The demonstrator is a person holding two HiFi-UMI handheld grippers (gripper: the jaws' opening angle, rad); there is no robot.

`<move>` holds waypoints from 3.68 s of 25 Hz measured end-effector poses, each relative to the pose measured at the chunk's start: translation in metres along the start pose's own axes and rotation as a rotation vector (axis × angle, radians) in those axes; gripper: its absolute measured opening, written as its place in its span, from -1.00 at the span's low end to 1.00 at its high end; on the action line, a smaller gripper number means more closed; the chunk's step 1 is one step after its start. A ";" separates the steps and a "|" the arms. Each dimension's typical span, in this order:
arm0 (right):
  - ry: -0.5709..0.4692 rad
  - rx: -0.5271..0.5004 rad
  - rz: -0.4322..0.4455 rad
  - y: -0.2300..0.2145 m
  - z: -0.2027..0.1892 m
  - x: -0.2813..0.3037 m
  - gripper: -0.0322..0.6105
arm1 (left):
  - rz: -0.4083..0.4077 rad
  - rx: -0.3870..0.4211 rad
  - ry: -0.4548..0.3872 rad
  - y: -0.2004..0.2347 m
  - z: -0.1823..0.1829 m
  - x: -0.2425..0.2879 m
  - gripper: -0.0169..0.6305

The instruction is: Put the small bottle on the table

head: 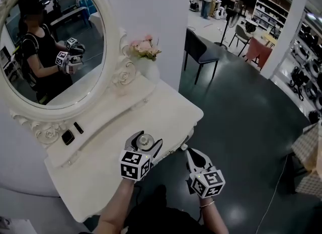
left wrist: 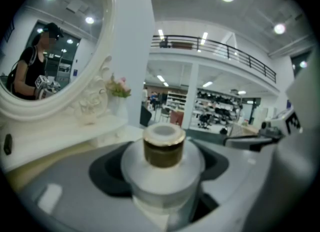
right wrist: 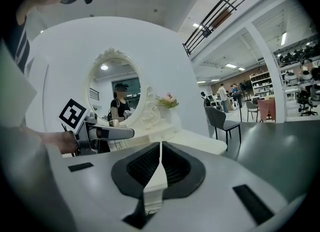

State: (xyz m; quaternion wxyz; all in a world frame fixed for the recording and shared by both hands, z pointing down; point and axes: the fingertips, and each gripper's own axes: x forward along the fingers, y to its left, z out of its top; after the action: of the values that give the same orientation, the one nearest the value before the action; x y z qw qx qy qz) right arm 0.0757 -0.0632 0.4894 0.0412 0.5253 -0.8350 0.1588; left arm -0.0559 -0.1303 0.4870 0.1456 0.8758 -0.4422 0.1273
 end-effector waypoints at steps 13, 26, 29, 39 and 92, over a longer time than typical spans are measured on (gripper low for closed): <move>0.002 -0.009 0.026 -0.007 0.019 0.041 -0.88 | 0.016 -0.036 -0.007 0.033 0.030 0.042 0.11; 0.016 -0.030 0.157 -0.025 0.039 0.103 -0.88 | 0.111 -0.017 -0.013 0.073 0.058 0.088 0.11; 0.028 -0.031 0.187 -0.032 0.044 0.117 -0.88 | 0.139 -0.017 -0.011 0.083 0.066 0.101 0.11; 0.057 -0.026 0.269 -0.045 0.055 0.157 -0.88 | 0.206 -0.009 -0.008 0.113 0.093 0.141 0.11; 0.107 -0.030 0.279 -0.084 0.062 0.192 -0.88 | 0.419 -0.023 0.048 0.222 0.103 0.217 0.12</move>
State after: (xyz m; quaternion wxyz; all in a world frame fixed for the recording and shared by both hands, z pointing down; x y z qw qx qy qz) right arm 0.0713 -0.2821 0.4949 0.0711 0.3943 -0.8987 0.1784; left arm -0.1013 -0.4539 0.5000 0.1362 0.7598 -0.6123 0.1707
